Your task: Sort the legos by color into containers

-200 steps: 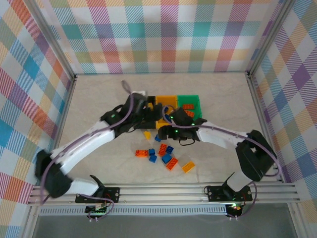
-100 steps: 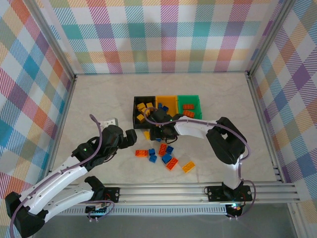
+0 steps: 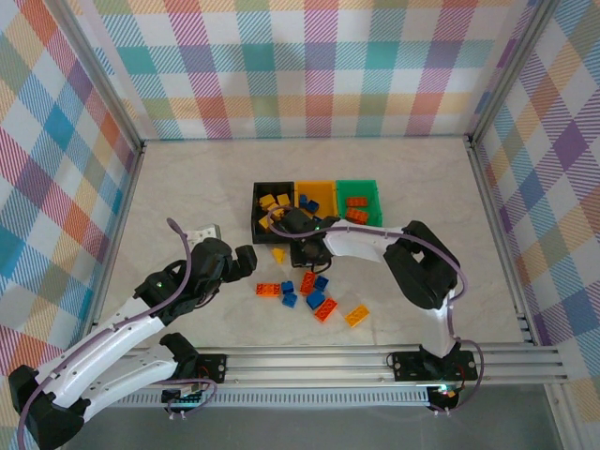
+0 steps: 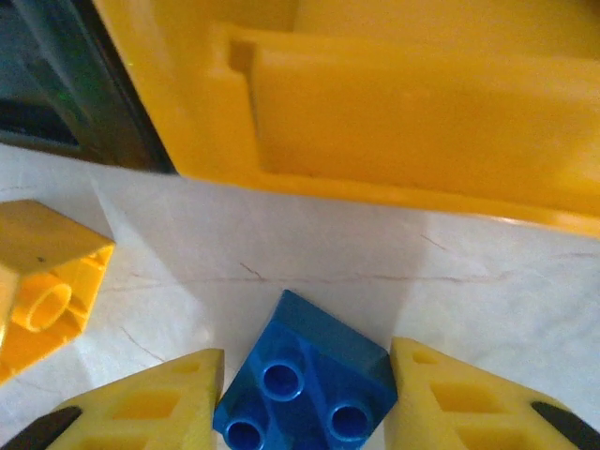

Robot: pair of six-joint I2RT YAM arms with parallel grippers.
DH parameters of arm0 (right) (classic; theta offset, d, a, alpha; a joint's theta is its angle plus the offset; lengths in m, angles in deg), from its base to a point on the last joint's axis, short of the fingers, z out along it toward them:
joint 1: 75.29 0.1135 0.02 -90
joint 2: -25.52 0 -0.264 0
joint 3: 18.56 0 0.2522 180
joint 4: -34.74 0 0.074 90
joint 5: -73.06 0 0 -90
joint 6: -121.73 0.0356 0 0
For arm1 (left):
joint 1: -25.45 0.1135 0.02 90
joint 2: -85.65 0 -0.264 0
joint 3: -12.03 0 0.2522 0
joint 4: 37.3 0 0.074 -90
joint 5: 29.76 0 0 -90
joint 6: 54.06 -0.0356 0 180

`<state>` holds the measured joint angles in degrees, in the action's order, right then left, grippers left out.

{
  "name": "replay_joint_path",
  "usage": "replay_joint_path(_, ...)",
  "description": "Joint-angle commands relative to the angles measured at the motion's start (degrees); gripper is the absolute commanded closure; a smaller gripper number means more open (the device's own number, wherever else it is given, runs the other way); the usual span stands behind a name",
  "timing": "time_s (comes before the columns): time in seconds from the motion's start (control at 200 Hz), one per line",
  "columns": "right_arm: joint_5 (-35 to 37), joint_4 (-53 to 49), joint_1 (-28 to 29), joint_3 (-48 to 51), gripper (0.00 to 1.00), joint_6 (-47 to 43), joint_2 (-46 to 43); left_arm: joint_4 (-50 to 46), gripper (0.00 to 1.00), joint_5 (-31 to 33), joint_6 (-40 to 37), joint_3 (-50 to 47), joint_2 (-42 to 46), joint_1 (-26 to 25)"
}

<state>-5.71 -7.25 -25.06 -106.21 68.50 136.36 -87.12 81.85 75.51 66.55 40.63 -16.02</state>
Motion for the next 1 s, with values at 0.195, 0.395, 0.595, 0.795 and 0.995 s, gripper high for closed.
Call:
replay_joint_path(0.195, 4.32, -0.38, -3.62, -1.81, 0.62, -4.64, -12.47, 1.81, 0.0, -4.78, -2.9, -0.61, -2.04, 0.36)
replay_joint_path(0.395, 3.23, -2.94, -8.58, -11.96, 0.59, -6.92, -5.7, 4.02, 0.02, -8.35, -3.35, -1.68, -4.24, 0.26)
replay_joint_path(0.595, 2.95, -6.14, -11.45, -22.62, 0.43, -7.83, 2.18, 4.76, 0.06, -11.98, -4.15, -1.92, -7.23, 0.06)
replay_joint_path(0.795, 2.03, -5.11, -11.52, -23.66, 0.21, -8.57, -0.06, 6.56, 0.07, -13.93, -5.37, -1.38, -10.46, -3.08)
replay_joint_path(0.995, -0.83, 0.02, -11.39, -11.06, 0.2, -5.42, -9.45, 8.11, 0.15, -12.49, -8.01, 2.52, -20.52, -8.73)
